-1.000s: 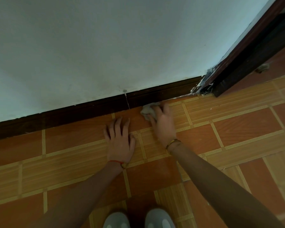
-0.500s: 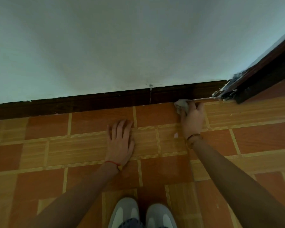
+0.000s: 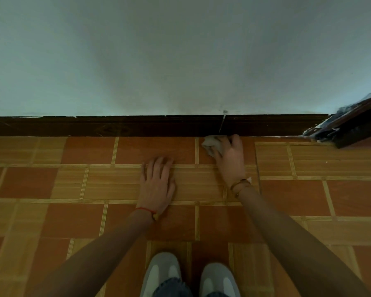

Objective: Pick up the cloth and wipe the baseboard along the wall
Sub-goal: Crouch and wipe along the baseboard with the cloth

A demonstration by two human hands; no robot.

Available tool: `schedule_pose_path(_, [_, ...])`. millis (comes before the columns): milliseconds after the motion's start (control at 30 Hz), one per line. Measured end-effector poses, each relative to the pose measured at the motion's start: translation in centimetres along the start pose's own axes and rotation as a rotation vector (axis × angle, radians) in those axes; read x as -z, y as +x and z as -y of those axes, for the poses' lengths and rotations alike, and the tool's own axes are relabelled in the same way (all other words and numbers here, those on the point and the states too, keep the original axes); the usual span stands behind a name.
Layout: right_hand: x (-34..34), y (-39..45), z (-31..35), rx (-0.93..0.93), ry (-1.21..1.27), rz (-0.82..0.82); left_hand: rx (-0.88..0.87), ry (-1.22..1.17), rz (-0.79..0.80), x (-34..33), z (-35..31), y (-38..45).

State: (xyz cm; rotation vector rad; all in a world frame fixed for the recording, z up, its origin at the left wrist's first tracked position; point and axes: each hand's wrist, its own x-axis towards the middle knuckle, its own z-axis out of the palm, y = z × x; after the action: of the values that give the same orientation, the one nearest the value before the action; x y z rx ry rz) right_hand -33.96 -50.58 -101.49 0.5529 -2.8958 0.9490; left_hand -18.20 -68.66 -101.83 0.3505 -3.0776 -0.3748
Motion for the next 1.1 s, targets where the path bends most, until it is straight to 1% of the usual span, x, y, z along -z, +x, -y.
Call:
schedule_pose_path(133, [2.8, 0.0, -3.8, -0.171, -0.007, -0.137, -0.006, -0.032, -0.001, 0.1, 0.1, 0.6])
schedule_pose_path(200, [3.4, -0.1, -4.3, -0.236, -0.002, -0.183, -0.019, -0.026, 0.008, 0.0, 0.1, 1.0])
schedule_pose_path(267, [2.9, -0.2, -3.6, -0.261, 0.003, -0.187, -0.009, -0.017, 0.022, -0.2, 0.2, 1.3])
schedule_pose_path(333, [1.5, -0.3, -1.8, -0.228, 0.014, -0.135, 0.026, -0.018, 0.028, -0.5, 0.2, 1.4])
schedule_pose_path(433, [-1.3, -0.1, 2.1, -0.092, 0.034, -0.034, 0.057, -0.036, 0.025, -0.8, 0.3, 1.2])
schedule_pose_path(500, [-2.5, 0.0, 3.9, -0.038, 0.05, 0.001, 0.053, -0.043, 0.015, -0.9, 0.4, 1.0])
schedule_pose_path(567, [-2.7, 0.1, 4.2, 0.0, 0.066, 0.017, 0.044, -0.045, -0.001, -1.1, 0.6, 0.9])
schedule_pose_path(667, [-1.8, -0.1, 2.6, 0.043, 0.032, 0.011, 0.043, -0.051, -0.012, -1.3, 0.7, 0.9])
schedule_pose_path(733, [-0.8, -0.2, 1.2, -0.004, 0.012, -0.042, 0.042, -0.038, -0.021, -1.3, 0.8, 1.0])
schedule_pose_path(900, [2.4, 0.0, -3.1, -0.276, 0.004, -0.208, 0.042, -0.054, -0.039, -1.4, 0.8, 0.8])
schedule_pose_path(967, [2.6, 0.3, -3.0, -0.367, 0.012, -0.257, 0.041, -0.062, -0.049, -1.4, 0.8, 0.9])
schedule_pose_path(1033, [1.6, 0.3, -1.4, -0.373, 0.027, -0.265, 0.034, -0.064, -0.05, -1.4, 0.9, 0.9])
schedule_pose_path(1100, [-0.1, 0.0, 0.9, -0.314, 0.04, -0.224, 0.031, -0.066, -0.047, -1.4, 1.0, 0.8])
